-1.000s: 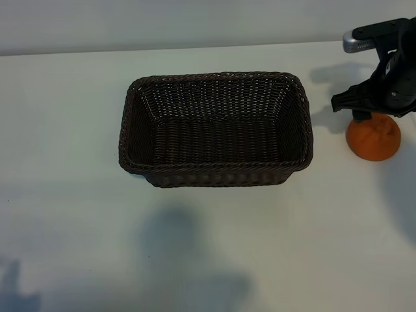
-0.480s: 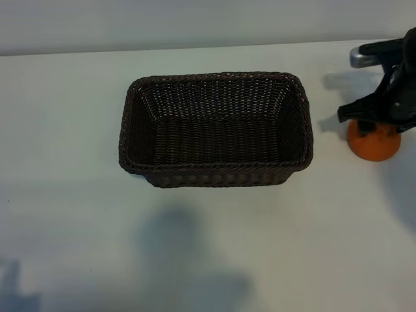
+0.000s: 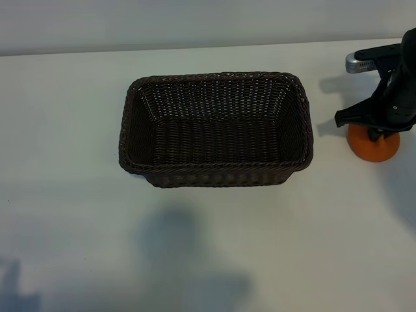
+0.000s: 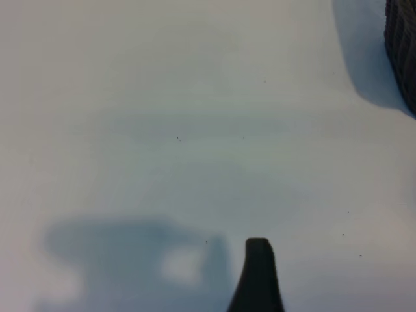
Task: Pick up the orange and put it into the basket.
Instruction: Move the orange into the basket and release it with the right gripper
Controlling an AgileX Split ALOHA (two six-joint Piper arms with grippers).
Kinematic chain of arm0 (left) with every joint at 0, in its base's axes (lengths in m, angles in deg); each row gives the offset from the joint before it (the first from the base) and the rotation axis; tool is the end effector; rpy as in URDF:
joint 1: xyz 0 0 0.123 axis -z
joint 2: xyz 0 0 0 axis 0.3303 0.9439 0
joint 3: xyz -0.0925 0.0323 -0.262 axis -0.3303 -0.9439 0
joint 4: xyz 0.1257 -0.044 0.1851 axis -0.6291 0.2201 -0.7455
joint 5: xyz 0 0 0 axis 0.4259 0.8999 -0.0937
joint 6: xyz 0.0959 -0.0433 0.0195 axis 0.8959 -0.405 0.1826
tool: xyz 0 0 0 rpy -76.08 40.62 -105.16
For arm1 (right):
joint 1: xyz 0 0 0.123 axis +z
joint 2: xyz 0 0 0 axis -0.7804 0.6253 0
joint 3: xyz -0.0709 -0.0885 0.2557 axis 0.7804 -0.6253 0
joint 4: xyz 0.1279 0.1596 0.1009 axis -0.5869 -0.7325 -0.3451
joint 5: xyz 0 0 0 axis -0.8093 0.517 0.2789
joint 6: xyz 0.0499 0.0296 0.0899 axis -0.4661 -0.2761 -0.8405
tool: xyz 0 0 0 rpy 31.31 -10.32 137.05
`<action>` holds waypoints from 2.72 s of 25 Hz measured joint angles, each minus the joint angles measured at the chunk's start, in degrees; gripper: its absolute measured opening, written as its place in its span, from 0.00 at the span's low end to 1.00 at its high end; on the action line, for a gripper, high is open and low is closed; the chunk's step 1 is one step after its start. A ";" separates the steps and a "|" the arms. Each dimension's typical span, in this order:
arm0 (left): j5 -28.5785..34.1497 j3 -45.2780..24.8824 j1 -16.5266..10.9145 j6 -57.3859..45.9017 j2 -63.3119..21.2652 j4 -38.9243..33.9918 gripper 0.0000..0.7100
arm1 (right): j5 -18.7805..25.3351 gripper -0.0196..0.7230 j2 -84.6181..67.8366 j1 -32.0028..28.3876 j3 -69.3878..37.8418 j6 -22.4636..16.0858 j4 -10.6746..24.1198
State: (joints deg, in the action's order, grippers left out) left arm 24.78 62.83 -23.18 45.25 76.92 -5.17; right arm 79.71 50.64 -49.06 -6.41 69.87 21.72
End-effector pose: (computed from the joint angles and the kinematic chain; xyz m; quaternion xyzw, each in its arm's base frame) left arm -0.0089 -0.0055 0.2551 -0.0113 0.8594 0.0017 0.5111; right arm 0.3466 0.0082 0.1522 0.0271 0.9924 -0.0170 0.1191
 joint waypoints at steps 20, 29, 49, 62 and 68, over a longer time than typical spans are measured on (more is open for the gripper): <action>0.00 0.00 1.06 0.00 0.00 0.00 0.83 | 18.41 0.12 -12.91 0.41 14.80 3.41 -5.84; 0.00 0.00 1.19 0.24 0.00 0.00 0.83 | 20.60 0.12 -12.91 13.59 19.54 8.46 -13.12; 0.00 0.00 1.19 0.24 0.00 0.00 0.83 | 8.42 0.12 3.86 24.12 22.65 10.67 -12.80; 0.00 0.00 1.40 0.24 0.00 0.00 0.83 | 9.05 0.19 7.75 24.12 22.69 12.71 -13.04; 0.00 0.00 2.88 0.10 0.00 0.00 0.83 | 9.70 0.68 7.68 24.12 22.69 12.60 -13.22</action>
State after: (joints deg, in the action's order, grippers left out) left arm 24.78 62.83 -20.29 45.35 76.92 -5.17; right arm 89.40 58.32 -24.94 16.28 82.47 8.49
